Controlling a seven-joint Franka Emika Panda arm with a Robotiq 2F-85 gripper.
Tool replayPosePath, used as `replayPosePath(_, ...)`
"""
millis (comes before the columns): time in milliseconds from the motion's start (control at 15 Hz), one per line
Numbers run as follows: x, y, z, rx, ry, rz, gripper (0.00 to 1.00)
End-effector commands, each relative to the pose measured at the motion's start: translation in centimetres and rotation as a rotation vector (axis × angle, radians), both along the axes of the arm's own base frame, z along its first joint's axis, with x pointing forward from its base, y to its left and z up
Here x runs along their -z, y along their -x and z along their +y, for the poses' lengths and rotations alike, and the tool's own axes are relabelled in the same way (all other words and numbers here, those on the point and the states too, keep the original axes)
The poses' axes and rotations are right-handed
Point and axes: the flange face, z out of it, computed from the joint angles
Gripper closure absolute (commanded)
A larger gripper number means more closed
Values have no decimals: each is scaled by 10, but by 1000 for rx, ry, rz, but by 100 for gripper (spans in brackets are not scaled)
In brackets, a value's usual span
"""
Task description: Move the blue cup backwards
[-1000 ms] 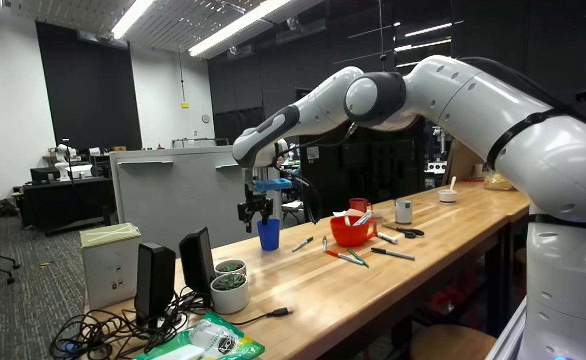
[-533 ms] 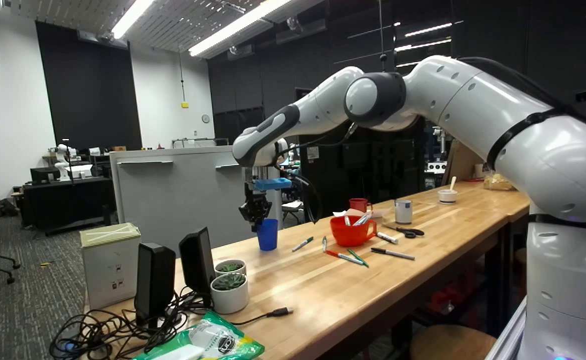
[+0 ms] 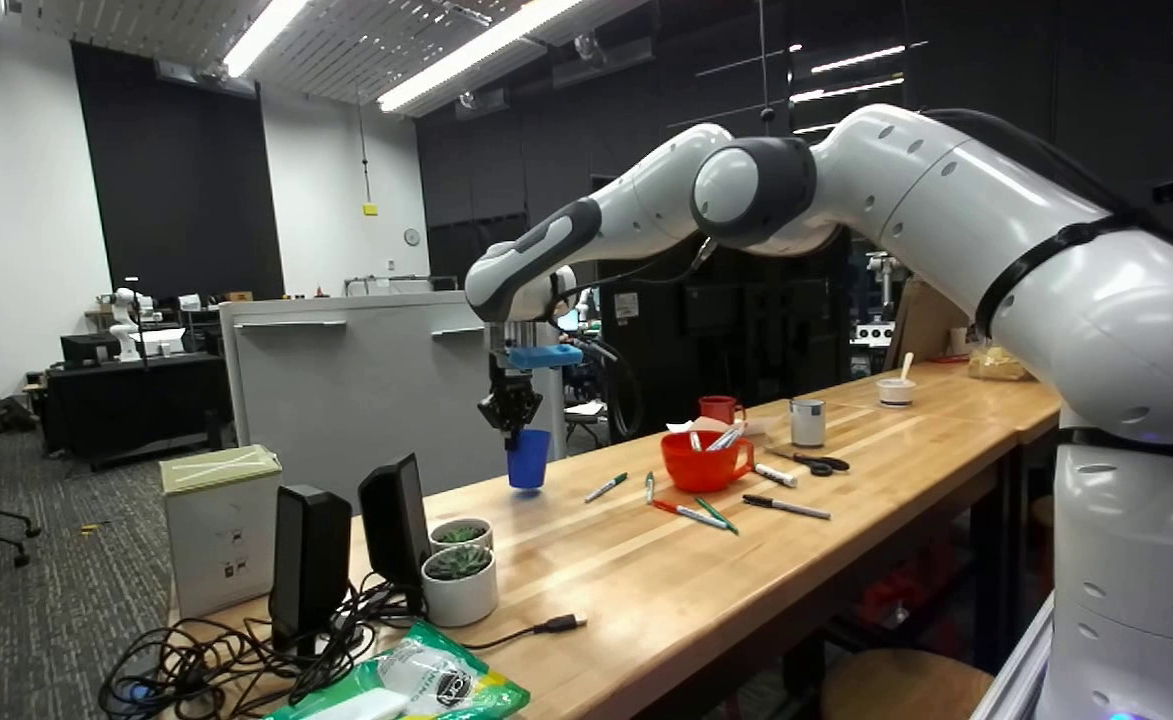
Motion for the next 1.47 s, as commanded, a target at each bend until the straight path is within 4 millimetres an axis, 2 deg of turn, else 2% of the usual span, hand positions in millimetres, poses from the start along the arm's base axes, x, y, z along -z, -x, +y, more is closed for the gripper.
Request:
replayPosePath(0, -37, 17, 3, 6, 33, 13, 99)
replayPosePath(333, -82, 47, -1, 37, 108, 10, 99)
replayPosePath(800, -123, 128, -7, 188, 187, 49, 99)
replayPosePath(1067, -127, 182, -4, 291, 173, 78, 99)
replayPosePath(1267, -116, 220, 6, 357, 156, 97, 99)
replayPosePath(1400, -104, 243, 20, 404, 138, 103, 99)
